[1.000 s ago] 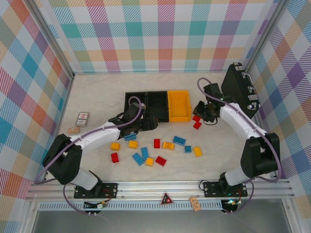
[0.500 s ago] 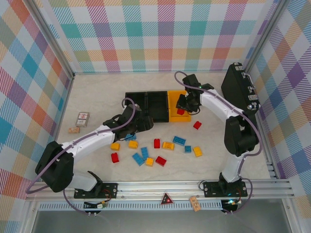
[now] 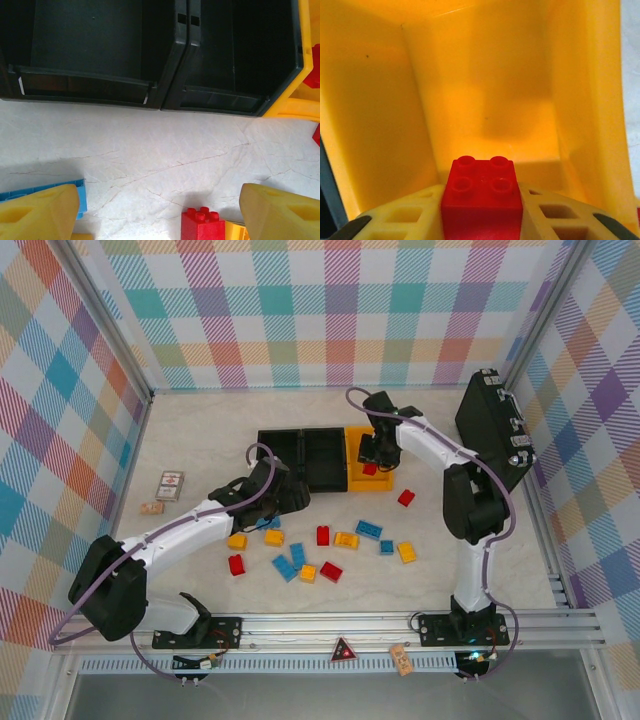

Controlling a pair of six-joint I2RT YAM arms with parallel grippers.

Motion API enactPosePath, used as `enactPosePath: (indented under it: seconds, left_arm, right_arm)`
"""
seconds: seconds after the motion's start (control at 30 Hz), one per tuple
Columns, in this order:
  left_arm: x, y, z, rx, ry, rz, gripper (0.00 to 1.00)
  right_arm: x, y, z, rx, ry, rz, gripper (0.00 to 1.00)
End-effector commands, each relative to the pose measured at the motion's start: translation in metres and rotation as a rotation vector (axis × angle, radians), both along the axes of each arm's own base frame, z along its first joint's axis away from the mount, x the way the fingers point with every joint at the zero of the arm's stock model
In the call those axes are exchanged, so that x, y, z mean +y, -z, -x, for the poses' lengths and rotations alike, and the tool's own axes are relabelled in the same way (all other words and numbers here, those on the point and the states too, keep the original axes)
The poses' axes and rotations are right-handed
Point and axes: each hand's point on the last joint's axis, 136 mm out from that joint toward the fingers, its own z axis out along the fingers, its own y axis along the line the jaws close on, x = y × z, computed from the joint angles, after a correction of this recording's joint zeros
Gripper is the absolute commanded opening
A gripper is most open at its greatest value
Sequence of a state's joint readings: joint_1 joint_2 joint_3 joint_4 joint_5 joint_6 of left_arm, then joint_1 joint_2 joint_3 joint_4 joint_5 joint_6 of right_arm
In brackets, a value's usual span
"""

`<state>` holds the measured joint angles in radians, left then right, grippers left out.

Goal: Sort the legos into containers by color
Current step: Place the lego in the container, then pick up the lego from the center of the table.

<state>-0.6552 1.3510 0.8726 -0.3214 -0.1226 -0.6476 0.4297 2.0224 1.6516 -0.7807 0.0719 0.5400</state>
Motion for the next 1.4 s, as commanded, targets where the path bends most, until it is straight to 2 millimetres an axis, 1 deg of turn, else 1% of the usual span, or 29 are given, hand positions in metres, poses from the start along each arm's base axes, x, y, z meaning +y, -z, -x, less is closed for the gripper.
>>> enactPosePath:
  seconds: [0.0,0.17,0.23,0.3,0.37,0.5,0.7,0.87,0.97,1.07,1.27,1.37]
  left_arm:
    - [0.007,0.004,0.007,0.013,-0.013,-0.027,0.83]
    - [0.01,0.005,0.008,0.013,-0.025,-0.031,0.84]
    - [0.011,0.004,0.008,0.011,-0.026,-0.031,0.84]
    - [0.011,0.002,0.008,0.008,-0.031,-0.03,0.84]
    - [0.012,0.001,0.009,0.005,-0.034,-0.024,0.84]
    - [0.014,-0.003,0.008,-0.006,-0.044,-0.022,0.84]
    - [0.019,-0.002,0.006,0.002,-0.072,-0.032,0.83]
    - [0.031,0.001,0.005,0.022,-0.119,-0.047,0.8]
    - [0.039,0.002,0.005,0.034,-0.143,-0.067,0.78]
    - [0.042,0.002,0.004,0.04,-0.15,-0.063,0.77]
    - [0.037,0.005,0.005,0.051,-0.128,-0.044,0.76]
    - [0.03,0.008,0.005,0.063,-0.1,-0.025,0.76]
  right_arm:
    - [0.002,-0.003,-0.003,-0.008,-0.017,0.031,0.4]
    - [0.006,-0.007,-0.004,-0.019,-0.022,0.031,0.49]
    - [0.007,-0.011,-0.003,-0.028,-0.024,0.029,0.5]
    - [0.007,-0.018,-0.002,-0.042,-0.027,0.027,0.5]
    - [0.008,-0.03,0.0,-0.069,-0.034,0.013,0.5]
    - [0.006,-0.046,0.012,-0.111,-0.045,-0.013,0.51]
    - [0.007,-0.054,0.039,-0.13,-0.084,-0.074,0.51]
    - [0.013,-0.056,0.058,-0.144,-0.133,-0.138,0.51]
    - [0.014,-0.055,0.067,-0.151,-0.149,-0.154,0.51]
    - [0.015,-0.053,0.074,-0.156,-0.158,-0.164,0.51]
    - [0.009,-0.039,0.091,-0.113,-0.152,-0.144,0.54]
    - [0.009,-0.028,0.107,-0.08,-0.193,-0.131,0.57]
